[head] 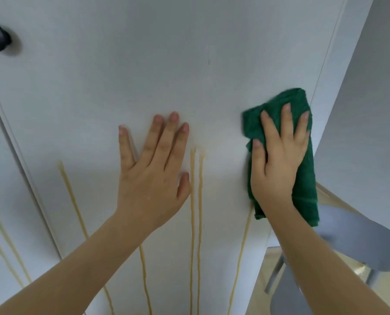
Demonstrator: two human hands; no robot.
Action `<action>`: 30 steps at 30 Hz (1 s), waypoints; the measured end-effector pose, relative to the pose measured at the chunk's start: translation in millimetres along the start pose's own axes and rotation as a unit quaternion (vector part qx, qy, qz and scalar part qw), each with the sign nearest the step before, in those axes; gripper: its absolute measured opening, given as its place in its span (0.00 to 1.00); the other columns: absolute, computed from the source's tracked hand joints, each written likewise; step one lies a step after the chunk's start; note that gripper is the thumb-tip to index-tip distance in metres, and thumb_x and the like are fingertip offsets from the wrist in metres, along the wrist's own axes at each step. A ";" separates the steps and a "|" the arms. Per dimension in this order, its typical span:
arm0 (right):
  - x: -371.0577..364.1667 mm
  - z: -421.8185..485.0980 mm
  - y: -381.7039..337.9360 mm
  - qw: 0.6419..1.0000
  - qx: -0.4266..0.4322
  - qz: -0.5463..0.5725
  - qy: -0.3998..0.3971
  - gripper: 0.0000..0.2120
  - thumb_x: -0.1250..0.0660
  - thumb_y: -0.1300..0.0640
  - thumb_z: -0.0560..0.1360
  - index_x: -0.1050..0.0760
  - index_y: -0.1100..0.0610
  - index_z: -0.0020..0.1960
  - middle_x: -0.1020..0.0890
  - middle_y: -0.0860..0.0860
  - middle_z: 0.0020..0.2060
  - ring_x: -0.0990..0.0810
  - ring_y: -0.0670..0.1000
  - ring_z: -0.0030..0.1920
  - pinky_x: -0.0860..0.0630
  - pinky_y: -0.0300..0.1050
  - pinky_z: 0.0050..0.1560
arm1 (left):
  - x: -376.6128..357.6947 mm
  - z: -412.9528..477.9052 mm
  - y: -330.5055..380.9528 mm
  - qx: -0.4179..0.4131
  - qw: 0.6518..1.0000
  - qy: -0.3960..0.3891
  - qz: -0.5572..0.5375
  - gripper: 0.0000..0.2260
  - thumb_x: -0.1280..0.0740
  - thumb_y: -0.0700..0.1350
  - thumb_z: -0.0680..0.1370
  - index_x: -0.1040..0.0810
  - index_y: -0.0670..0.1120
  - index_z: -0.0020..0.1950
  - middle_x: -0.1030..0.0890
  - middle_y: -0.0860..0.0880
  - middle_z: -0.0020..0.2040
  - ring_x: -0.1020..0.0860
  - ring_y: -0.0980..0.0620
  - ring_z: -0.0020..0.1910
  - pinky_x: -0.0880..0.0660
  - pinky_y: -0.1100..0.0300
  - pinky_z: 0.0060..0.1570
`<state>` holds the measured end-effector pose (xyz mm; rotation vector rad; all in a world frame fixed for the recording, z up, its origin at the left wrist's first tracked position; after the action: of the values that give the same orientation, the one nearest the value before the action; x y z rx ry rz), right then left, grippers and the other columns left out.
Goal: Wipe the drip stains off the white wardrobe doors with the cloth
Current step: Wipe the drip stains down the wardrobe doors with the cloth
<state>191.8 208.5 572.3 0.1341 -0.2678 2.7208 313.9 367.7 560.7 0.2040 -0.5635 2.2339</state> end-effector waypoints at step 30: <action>-18.1 -126.2 11.5 0.995 0.059 -0.085 -0.003 0.18 0.51 0.49 0.82 0.42 0.50 0.71 0.51 0.48 0.77 0.54 0.55 0.76 0.52 0.55 0.74 | 3.0 -32.6 -7.4 0.004 1.000 -0.026 -0.006 0.33 0.43 0.56 0.76 0.45 0.38 0.75 0.43 0.41 0.75 0.46 0.45 0.74 0.56 0.38 0.70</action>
<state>196.8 217.3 444.6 0.1904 -0.0928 2.5658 318.7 389.0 535.2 0.2689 -0.5802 2.2242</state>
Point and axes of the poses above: each hand's wrist, its own z-axis towards the middle knuckle, its own x-axis out of the back of the hand, y = z × x, the point moved 2 cm from there along z, towards the middle knuckle
